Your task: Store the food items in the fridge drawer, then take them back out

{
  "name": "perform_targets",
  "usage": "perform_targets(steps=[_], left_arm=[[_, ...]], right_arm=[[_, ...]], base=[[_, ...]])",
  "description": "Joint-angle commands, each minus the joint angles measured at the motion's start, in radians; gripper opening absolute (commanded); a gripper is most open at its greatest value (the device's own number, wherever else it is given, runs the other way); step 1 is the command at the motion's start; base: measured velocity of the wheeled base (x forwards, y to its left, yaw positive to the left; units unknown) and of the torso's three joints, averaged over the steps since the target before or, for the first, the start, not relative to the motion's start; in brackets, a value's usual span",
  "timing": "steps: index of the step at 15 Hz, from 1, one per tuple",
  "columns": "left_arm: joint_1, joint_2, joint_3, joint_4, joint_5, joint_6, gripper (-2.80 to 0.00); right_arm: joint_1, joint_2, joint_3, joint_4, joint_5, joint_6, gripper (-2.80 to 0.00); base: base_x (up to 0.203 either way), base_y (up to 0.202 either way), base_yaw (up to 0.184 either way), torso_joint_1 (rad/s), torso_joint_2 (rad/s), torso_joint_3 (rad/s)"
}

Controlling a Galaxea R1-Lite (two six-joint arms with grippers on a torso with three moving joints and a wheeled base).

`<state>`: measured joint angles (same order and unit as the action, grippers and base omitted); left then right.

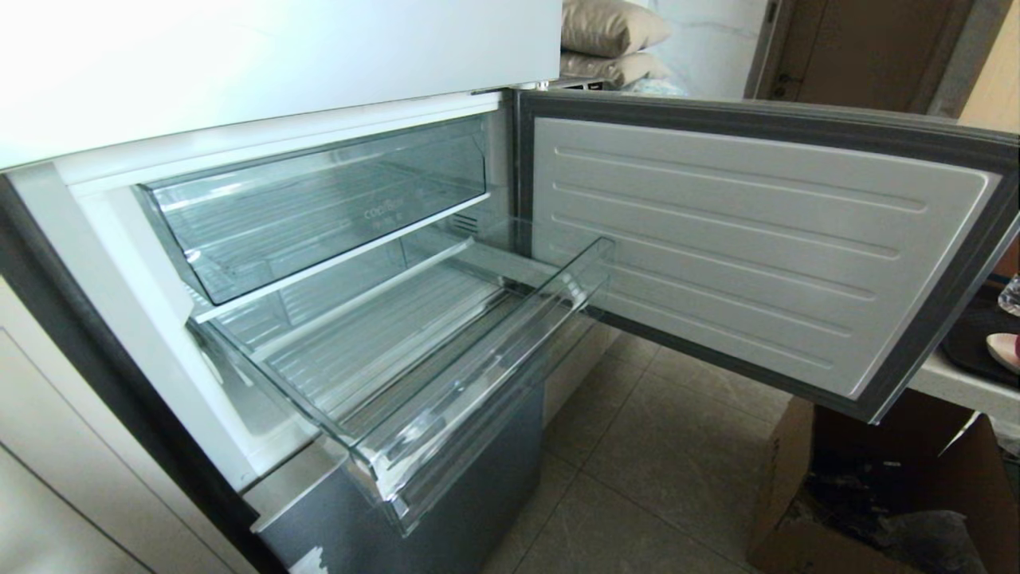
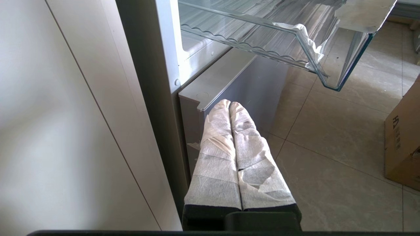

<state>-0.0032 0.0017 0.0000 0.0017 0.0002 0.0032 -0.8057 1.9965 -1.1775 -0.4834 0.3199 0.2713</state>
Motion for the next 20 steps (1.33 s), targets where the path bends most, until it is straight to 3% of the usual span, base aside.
perform_targets(steps=[1, 12, 20], left_arm=[[0.000, 0.000, 0.000, 0.000, 0.000, 0.000, -2.80], [0.000, 0.000, 0.000, 0.000, 0.001, 0.000, -2.80], [0.000, 0.000, 0.000, 0.000, 0.001, 0.000, -2.80]], right_arm=[[0.000, 0.019, -0.020, -0.003, 0.016, 0.000, 0.00], [0.011, 0.027, -0.071, -0.001, 0.087, 0.054, 0.00], [0.007, 0.001, -0.077, -0.001, 0.096, 0.192, 0.00]], base=[[0.000, 0.000, 0.000, 0.000, 0.00, 0.000], [0.000, 0.000, 0.000, 0.000, 0.00, 0.000], [0.000, 0.000, 0.000, 0.000, 0.00, 0.000]])
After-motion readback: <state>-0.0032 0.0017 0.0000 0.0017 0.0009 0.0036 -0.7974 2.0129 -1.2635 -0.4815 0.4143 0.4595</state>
